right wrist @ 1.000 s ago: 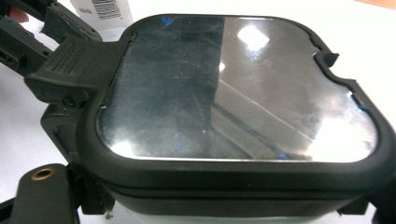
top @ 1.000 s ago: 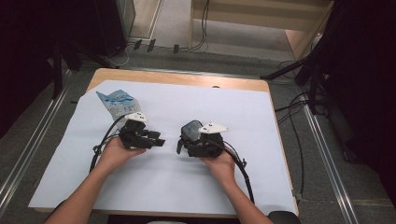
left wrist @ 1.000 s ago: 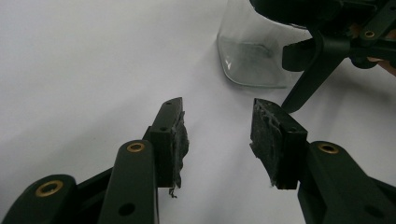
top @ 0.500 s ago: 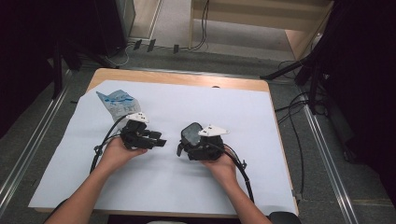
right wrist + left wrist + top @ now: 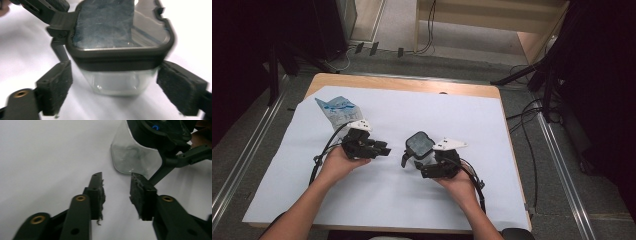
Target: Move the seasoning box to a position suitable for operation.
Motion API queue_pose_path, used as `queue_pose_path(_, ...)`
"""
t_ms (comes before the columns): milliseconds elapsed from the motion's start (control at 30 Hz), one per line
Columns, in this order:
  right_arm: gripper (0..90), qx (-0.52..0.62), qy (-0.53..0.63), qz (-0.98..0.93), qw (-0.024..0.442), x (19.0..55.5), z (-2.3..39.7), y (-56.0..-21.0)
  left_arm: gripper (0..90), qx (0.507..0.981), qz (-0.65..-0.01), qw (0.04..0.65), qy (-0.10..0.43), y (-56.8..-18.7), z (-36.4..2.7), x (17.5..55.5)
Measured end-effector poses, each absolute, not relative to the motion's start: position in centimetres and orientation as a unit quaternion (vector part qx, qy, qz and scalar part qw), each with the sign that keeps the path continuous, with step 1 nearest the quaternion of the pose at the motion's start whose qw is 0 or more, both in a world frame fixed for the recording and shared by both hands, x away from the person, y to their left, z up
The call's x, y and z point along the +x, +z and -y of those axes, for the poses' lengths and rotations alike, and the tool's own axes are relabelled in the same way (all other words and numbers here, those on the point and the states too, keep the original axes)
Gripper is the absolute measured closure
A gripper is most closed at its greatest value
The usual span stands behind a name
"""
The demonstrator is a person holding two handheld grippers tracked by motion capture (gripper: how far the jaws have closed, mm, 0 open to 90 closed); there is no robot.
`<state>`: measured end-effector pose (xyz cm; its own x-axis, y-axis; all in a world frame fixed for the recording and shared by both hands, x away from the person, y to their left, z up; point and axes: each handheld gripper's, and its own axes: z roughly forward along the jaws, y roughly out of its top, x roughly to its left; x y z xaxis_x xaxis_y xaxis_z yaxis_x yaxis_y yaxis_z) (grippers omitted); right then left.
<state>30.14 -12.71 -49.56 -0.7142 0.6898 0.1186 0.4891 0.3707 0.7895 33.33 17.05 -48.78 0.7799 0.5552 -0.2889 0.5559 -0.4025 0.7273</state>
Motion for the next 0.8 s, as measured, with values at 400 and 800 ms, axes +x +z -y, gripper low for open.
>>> queue_pose_path(400,58.9,0.367,0.461,-0.802,0.097,29.5,15.5,-48.6,90.0,0.848,-0.285,0.446,-0.03,-48.6,-14.7,33.3)
queue_pose_path(800,90.0,0.36,0.461,-0.804,0.102,29.3,15.4,-48.8,90.0,0.852,-0.274,0.445,-0.035,-48.8,-13.4,33.1)
